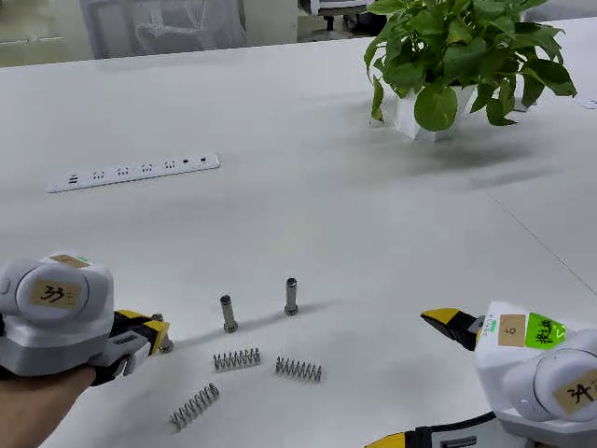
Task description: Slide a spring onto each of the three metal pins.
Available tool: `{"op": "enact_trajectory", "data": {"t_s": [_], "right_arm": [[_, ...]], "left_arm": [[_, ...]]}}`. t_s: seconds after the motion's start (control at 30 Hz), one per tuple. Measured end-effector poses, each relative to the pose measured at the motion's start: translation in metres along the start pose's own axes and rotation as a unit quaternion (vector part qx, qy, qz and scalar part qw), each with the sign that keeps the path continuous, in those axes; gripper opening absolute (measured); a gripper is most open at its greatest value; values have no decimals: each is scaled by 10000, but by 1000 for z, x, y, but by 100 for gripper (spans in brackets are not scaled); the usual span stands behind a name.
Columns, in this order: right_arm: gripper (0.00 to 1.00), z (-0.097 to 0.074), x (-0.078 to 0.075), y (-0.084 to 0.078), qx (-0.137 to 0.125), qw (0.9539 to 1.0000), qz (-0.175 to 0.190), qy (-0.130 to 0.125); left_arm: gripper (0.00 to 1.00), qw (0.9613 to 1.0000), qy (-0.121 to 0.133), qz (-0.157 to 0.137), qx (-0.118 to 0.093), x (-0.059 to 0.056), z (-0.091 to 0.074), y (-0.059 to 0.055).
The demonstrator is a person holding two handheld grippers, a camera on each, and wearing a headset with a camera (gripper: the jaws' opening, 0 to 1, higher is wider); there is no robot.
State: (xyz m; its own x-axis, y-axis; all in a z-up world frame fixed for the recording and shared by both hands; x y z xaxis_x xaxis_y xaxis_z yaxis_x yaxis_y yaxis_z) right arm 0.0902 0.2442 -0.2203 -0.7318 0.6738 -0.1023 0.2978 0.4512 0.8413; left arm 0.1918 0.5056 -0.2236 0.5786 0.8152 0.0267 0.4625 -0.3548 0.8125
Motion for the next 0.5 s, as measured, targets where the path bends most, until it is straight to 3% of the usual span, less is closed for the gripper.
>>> {"op": "enact_trajectory", "data": {"t_s": [0.5], "right_arm": [[94,0,1,1,7,10000,-10,7]], "left_arm": [[8,10000,22,56,-20,-1,-2,-1]]}}
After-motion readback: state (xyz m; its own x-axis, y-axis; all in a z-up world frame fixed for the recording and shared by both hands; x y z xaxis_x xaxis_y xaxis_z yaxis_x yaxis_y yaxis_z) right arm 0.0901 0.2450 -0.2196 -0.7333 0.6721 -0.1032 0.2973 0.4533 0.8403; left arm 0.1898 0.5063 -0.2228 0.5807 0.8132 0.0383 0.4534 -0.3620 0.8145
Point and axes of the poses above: the centre of the closed fingertips' face, and the gripper's own axes: z roughly forward along the fingers, x roughly to its left, y roughly out of its top, the point moved 4 cm from there along -z, roughly backward along the fingers, and after that the axes turned 7 degrees about -x, right-handed, at the moved point
